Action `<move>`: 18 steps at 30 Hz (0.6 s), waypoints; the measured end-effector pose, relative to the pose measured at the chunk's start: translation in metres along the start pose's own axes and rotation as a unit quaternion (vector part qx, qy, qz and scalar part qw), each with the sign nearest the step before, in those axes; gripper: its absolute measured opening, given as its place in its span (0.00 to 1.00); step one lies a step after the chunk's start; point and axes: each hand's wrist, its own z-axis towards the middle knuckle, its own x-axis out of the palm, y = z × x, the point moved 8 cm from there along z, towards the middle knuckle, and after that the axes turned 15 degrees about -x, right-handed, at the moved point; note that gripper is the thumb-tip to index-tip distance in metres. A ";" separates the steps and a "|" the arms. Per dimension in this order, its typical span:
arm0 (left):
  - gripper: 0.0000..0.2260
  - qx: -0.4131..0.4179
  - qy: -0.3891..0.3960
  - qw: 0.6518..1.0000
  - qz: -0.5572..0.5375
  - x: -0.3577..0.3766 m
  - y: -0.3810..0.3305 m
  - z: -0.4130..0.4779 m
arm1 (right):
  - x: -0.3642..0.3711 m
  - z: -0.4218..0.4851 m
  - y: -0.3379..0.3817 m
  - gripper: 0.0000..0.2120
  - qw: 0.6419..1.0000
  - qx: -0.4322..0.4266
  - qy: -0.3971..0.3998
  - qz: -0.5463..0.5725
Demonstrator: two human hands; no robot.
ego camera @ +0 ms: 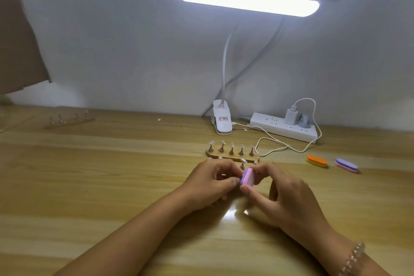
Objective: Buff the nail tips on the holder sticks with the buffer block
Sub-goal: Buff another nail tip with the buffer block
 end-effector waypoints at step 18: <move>0.06 -0.011 0.027 0.999 -0.037 0.005 0.007 0.003 | 0.000 -0.001 -0.012 0.20 0.999 0.042 -0.005 -0.001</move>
